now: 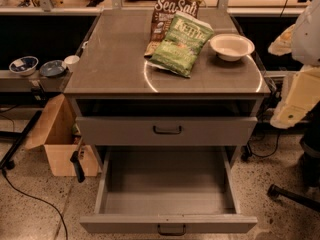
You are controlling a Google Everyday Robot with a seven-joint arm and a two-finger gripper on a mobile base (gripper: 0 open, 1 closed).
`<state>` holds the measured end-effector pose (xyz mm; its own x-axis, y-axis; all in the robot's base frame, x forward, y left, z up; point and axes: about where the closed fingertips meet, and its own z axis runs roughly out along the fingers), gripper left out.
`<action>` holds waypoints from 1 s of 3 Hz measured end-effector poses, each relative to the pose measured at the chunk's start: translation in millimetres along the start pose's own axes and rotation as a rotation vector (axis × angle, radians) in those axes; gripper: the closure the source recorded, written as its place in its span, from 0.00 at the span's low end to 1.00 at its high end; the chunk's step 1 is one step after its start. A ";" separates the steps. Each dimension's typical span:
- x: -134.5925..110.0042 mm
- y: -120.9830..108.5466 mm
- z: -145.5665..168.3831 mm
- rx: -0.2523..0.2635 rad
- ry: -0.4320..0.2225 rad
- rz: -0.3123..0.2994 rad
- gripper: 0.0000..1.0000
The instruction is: Close middle drawer
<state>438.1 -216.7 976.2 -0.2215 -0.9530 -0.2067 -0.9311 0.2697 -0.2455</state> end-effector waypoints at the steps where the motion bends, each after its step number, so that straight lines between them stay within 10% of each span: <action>1: 0.0 0.0 0.0 0.000 0.000 0.000 0.37; 3: 2.2 3.7 4.6 0.001 -0.018 0.010 0.84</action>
Offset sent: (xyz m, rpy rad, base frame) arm 0.0000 0.0000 0.0000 0.0000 0.0000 0.0000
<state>435.6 -217.1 970.5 -0.2259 -0.9475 -0.2261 -0.9285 0.2797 -0.2444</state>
